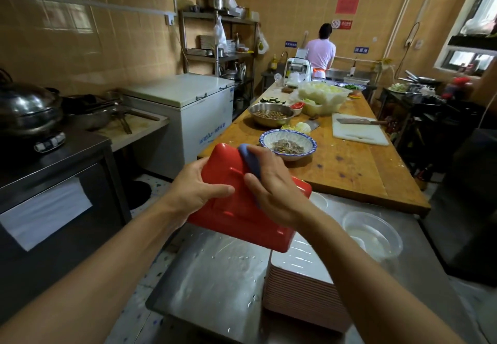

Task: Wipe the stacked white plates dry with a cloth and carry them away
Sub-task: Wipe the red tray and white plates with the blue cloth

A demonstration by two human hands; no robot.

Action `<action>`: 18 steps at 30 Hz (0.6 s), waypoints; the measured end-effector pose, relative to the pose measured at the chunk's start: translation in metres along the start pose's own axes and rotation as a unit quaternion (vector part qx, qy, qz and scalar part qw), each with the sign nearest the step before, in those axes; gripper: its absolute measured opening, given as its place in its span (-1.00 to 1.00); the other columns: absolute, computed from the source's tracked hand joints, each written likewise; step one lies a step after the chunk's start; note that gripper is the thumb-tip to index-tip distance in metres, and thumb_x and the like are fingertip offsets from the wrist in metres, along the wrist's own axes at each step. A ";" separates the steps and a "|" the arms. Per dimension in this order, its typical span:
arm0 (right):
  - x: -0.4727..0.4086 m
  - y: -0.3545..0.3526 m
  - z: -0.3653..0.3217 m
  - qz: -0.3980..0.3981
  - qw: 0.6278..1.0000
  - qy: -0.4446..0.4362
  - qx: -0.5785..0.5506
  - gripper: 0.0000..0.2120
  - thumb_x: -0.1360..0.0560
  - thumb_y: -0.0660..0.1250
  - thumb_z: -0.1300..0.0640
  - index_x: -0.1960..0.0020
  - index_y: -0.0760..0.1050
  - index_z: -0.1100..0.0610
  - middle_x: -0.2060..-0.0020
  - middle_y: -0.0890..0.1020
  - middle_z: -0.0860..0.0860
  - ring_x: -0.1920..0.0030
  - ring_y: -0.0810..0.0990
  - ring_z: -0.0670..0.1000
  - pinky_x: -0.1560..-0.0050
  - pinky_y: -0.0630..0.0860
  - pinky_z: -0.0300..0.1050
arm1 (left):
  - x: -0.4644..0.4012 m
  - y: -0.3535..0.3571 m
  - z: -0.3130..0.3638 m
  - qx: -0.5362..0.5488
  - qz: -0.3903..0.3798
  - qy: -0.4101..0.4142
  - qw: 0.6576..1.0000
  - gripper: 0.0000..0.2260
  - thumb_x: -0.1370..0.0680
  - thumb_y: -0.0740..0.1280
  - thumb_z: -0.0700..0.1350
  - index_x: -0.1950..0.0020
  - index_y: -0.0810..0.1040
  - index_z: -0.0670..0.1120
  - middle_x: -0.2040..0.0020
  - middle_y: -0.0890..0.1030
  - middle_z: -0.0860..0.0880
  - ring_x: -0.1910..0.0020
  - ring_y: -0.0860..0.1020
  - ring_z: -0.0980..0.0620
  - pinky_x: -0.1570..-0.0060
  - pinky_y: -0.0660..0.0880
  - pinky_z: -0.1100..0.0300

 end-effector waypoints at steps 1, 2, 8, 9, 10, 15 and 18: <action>-0.003 0.007 -0.006 0.010 1.000 -0.021 0.013 -0.48 -0.47 0.15 0.13 -0.42 0.24 0.18 -0.32 0.39 0.14 -0.28 0.35 0.11 -0.32 0.23 0.01 | 0.003 0.001 0.000 0.007 0.013 0.000 1.000 -0.59 -0.32 0.50 -0.30 -0.11 0.54 -0.04 0.06 0.66 -0.09 0.11 0.65 -0.02 0.26 0.55 0.27; -0.005 0.012 -0.009 0.017 0.999 -0.040 0.031 -0.46 -0.44 0.16 0.19 -0.42 0.26 0.20 -0.33 0.40 0.15 -0.31 0.35 0.12 -0.34 0.22 0.03 | 0.006 0.001 0.001 0.016 0.020 -0.003 1.000 -0.60 -0.33 0.48 -0.30 -0.11 0.53 -0.04 0.06 0.65 -0.09 0.11 0.64 -0.01 0.26 0.55 0.27; 0.002 0.014 0.032 0.044 0.995 0.002 0.094 -0.54 -0.52 0.19 0.23 -0.42 0.30 0.17 -0.36 0.39 0.10 -0.37 0.32 0.11 -0.41 0.16 0.05 | 0.024 -0.018 -0.003 0.137 0.071 -0.069 0.986 -0.60 -0.33 0.40 -0.32 -0.15 0.51 -0.11 0.02 0.62 -0.15 0.14 0.63 -0.08 0.24 0.63 0.08; 0.004 0.013 0.038 0.040 0.997 0.016 0.071 -0.56 -0.55 0.18 0.24 -0.43 0.28 0.19 -0.39 0.36 0.12 -0.39 0.29 0.10 -0.43 0.12 -0.08 | 0.025 -0.019 -0.004 0.153 0.078 -0.079 0.982 -0.62 -0.36 0.38 -0.34 -0.14 0.51 -0.11 0.03 0.62 -0.15 0.17 0.62 -0.07 0.26 0.62 0.09; 0.006 0.013 0.041 0.034 0.998 0.030 0.044 -0.56 -0.58 0.17 0.25 -0.45 0.25 0.20 -0.42 0.31 0.13 -0.43 0.24 0.08 -0.43 0.06 -0.20 | 0.026 -0.020 -0.006 0.163 0.082 -0.091 0.979 -0.63 -0.38 0.36 -0.36 -0.16 0.51 -0.12 0.03 0.62 -0.16 0.17 0.62 -0.08 0.27 0.61 0.10; 0.029 0.022 0.042 0.032 0.998 0.047 -0.009 -0.53 -0.62 0.09 0.18 -0.51 0.11 0.08 -0.52 0.08 0.02 -0.46 0.00 -0.18 -0.37 -0.12 -0.48 | 0.022 -0.018 -0.015 0.215 0.127 -0.180 0.951 -0.73 -0.44 0.36 -0.30 -0.08 0.54 -0.04 0.07 0.63 -0.16 0.16 0.60 -0.14 0.38 0.61 0.01; 0.050 0.029 0.042 0.045 0.998 0.050 -0.009 -0.49 -0.56 0.04 0.10 -0.51 0.13 0.08 -0.51 0.10 -0.02 -0.48 0.04 -0.14 -0.44 -0.05 -0.36 | 0.020 -0.016 -0.019 0.253 0.163 -0.242 0.922 -0.82 -0.43 0.40 -0.25 0.06 0.51 -0.01 0.16 0.62 -0.14 0.22 0.59 -0.15 0.42 0.55 -0.01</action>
Point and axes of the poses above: each hand's wrist, its own x-axis away from the middle knuckle, its own y-axis out of the palm, z = x × y, the point moved 1 cm from there along -x, towards the middle knuckle
